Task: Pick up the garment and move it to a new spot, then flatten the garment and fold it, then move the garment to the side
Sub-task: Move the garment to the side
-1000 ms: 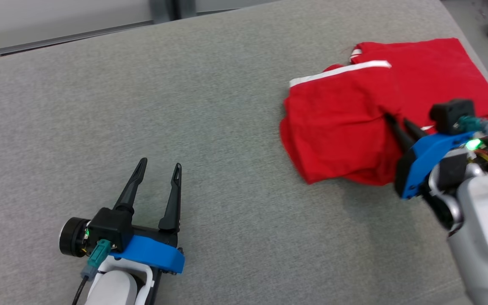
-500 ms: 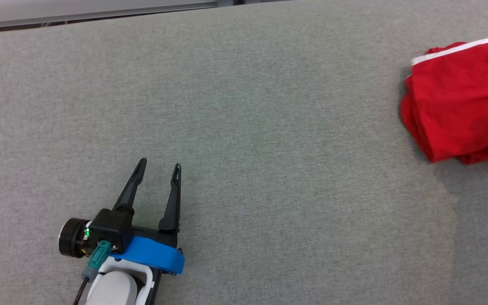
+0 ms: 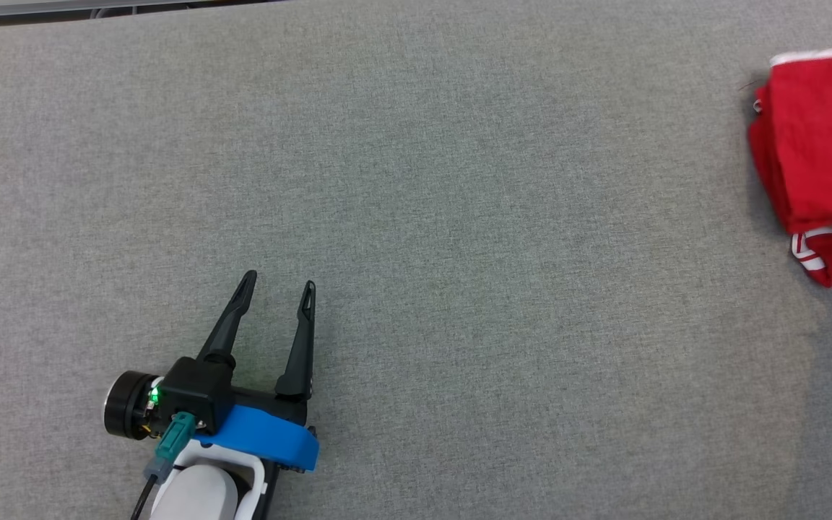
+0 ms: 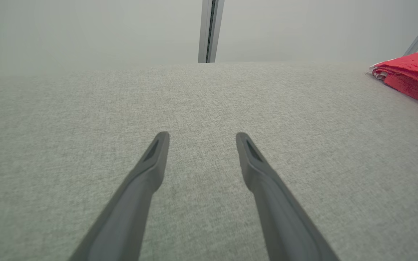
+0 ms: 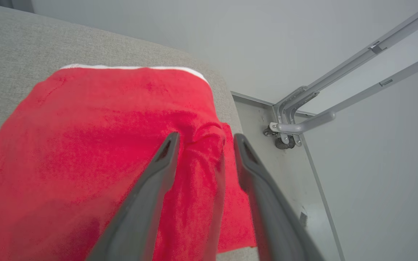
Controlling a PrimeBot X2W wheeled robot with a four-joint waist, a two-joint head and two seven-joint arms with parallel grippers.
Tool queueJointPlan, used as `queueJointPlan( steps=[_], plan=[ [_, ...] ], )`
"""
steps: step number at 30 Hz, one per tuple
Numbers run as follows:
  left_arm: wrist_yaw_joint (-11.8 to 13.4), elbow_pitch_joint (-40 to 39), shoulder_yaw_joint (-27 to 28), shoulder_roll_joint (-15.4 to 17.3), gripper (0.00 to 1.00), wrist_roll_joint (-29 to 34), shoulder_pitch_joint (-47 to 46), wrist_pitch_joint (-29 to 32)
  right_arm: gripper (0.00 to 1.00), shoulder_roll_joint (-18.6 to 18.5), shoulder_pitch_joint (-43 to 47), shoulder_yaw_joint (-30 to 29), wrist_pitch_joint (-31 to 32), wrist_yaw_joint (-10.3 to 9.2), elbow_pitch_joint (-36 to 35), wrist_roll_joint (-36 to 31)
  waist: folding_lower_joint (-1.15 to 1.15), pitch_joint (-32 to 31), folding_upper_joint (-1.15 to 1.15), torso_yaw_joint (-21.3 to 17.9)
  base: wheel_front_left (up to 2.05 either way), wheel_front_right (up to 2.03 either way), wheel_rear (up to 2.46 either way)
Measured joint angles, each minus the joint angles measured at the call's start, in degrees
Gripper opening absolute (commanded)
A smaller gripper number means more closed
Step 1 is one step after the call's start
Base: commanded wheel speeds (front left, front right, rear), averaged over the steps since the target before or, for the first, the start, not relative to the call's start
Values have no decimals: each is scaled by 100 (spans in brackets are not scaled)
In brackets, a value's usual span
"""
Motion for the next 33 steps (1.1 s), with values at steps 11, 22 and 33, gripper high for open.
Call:
queueJointPlan(
  steps=[11, 22, 33],
  plan=[
    [45, 37, -87, 22, 100, -14, 40, 19, 100, 545, -114, -143, -811, -1, 297, -586, 0, -85, 0, -79, 0, 0, 0],
    [149, 113, 105, 29, 100, -232, 47, -102, 100, 1036, -305, 730, -1612, -1, -98, -428, 0, -593, 0, 23, 0, 0, 0],
    [245, 597, 578, -63, 100, -778, 480, -254, 100, 2314, 875, 791, -2557, -1, -287, -291, -1, -1654, 0, 516, 0, 0, 0]
  ],
)
